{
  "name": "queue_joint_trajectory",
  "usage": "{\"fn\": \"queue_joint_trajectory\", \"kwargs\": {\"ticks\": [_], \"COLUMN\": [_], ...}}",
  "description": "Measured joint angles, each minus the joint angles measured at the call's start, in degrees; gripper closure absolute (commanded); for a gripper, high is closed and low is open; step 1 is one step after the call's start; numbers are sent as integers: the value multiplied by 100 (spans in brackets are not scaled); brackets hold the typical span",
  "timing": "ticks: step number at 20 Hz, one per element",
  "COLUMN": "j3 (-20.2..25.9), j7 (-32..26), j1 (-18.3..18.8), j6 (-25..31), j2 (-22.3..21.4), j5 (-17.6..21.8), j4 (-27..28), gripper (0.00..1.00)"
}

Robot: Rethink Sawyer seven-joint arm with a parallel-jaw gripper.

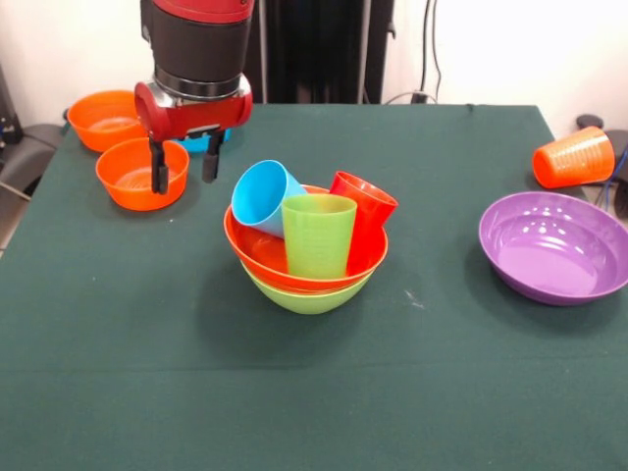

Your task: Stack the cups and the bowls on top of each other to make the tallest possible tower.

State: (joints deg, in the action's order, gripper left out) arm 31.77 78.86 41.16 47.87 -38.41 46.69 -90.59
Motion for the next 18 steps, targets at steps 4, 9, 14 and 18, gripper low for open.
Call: {"fn": "queue_joint_trajectory", "kwargs": {"ticks": [4, 9, 14, 18], "j3": [-68, -195, -394, -496], "j7": [41, 41, 41, 41], "j1": [28, 67, 79, 81], "j6": [0, 0, -13, -62], "j2": [-53, -144, -157, -158], "j5": [-126, -140, -142, -143], "j4": [-3, -28, -55, -84], "gripper": [0, 0, 0, 0]}}
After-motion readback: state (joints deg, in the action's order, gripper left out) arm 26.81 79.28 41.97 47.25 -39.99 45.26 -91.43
